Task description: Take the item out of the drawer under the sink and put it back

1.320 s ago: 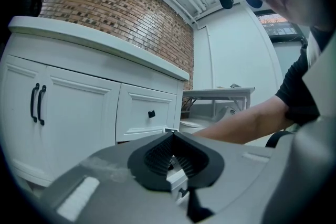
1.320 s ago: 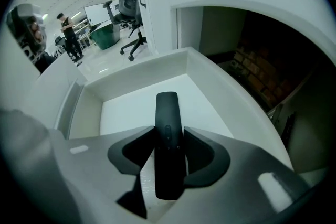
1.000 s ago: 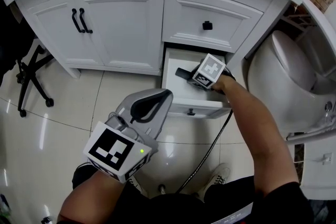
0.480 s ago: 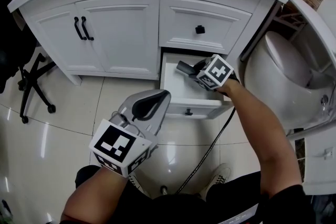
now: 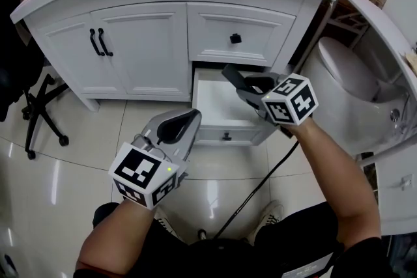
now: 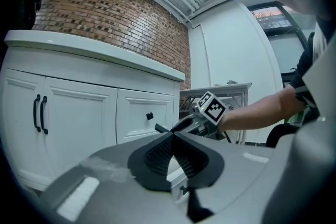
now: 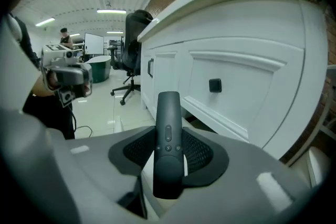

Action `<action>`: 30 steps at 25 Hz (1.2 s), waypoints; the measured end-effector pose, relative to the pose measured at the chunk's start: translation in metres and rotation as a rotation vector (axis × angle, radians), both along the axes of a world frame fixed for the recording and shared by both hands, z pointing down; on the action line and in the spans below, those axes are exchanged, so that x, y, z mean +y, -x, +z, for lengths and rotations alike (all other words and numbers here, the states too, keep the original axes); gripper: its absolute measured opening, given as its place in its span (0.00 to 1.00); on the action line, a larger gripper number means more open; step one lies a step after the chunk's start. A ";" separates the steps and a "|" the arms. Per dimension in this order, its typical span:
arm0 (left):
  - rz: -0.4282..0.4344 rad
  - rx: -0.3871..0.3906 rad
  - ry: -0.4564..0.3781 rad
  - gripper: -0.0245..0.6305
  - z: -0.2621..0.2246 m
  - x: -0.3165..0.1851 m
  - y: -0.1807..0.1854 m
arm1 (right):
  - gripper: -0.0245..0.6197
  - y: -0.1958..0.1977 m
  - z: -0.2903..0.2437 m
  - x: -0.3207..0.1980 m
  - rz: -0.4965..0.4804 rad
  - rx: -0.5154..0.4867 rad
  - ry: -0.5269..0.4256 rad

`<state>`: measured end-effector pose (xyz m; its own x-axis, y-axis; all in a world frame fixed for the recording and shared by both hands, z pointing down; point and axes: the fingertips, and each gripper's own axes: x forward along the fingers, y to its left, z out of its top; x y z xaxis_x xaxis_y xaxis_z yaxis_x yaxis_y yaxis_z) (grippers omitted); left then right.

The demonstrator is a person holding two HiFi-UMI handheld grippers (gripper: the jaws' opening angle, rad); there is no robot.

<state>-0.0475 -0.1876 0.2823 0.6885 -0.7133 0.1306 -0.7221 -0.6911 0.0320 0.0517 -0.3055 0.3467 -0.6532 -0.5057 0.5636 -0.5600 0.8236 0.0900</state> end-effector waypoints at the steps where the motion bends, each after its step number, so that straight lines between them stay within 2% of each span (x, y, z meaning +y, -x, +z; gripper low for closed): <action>1: 0.002 0.003 0.000 0.04 0.000 0.001 0.000 | 0.30 -0.001 -0.009 0.010 0.004 -0.027 -0.010; 6: 0.032 0.060 -0.014 0.04 -0.011 0.010 -0.004 | 0.30 -0.008 -0.053 0.062 0.025 -0.149 -0.044; 14: 0.052 0.048 -0.036 0.04 -0.015 0.017 -0.011 | 0.30 -0.031 -0.089 0.126 0.077 -0.290 -0.077; 22: 0.063 0.053 -0.023 0.04 -0.014 0.022 -0.014 | 0.30 -0.033 -0.081 0.151 0.080 -0.332 -0.127; 26: 0.064 0.051 -0.026 0.05 -0.015 0.024 -0.018 | 0.30 -0.034 -0.068 0.153 0.075 -0.321 -0.102; 30: 0.063 0.034 -0.020 0.04 -0.012 0.024 -0.018 | 0.30 -0.040 -0.069 0.148 0.108 -0.365 -0.069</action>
<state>-0.0292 -0.1634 0.2706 0.7362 -0.6704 0.0924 -0.6755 -0.7362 0.0416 0.0914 -0.1575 0.2780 -0.7457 -0.6110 0.2657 -0.6483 0.7574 -0.0779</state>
